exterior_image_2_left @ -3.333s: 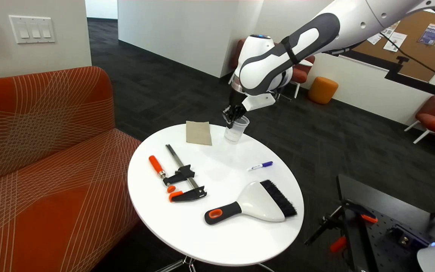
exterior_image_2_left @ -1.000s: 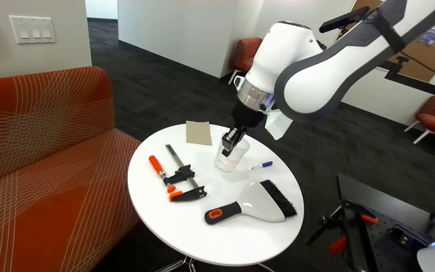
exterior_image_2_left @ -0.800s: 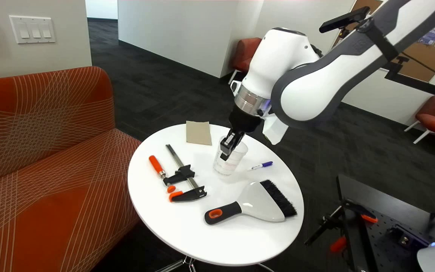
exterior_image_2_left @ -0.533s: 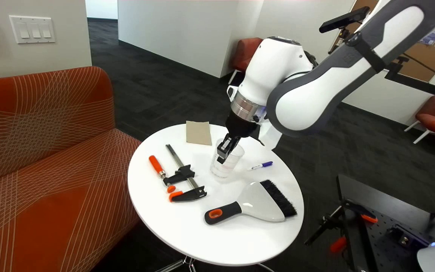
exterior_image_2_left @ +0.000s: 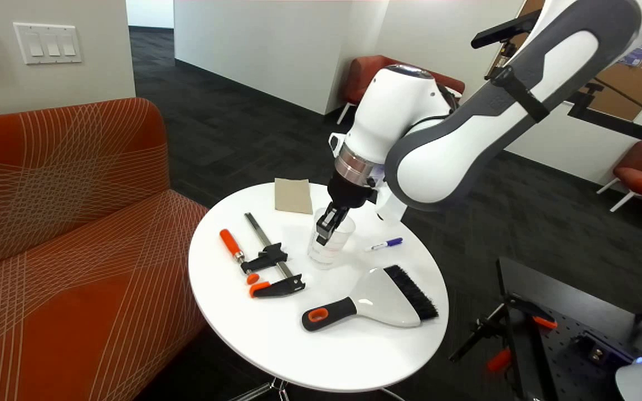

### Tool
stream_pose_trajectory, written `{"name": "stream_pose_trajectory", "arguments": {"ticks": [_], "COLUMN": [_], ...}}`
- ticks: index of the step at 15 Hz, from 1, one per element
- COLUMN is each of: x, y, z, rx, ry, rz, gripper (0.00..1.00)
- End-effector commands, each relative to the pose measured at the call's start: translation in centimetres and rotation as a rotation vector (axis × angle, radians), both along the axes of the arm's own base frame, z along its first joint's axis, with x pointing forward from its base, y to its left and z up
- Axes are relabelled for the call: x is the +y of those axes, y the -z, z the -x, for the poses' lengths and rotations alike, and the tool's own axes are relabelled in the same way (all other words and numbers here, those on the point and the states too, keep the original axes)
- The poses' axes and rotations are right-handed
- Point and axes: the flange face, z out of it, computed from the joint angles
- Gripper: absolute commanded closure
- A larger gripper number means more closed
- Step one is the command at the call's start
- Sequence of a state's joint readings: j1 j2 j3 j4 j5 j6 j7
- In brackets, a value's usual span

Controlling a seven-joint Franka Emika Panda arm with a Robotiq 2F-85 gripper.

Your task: Pick up the pen from the table and put it in the plastic cup. Pick up the pen from the plastic cup and put it back on the table. Pick up the plastic cup and move it to the left.

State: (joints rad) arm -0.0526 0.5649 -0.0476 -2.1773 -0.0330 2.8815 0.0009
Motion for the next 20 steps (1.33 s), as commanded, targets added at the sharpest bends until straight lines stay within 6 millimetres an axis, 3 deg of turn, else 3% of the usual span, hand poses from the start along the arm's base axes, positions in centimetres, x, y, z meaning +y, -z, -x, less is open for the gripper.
{"name": "stream_pose_trajectory", "arguments": {"ticks": [1, 8, 20], "x": [0.1, 1.2, 2.2], "y": [-0.1, -2.5, -8.5], "z": [-0.3, 0.9, 3.9], "rx": [-0.021, -0.051, -0.113], "ry": [-0.024, -0.044, -0.043], "rz": [0.033, 0.032, 0.033], "gripper": [0.54, 0.02, 0.0]}}
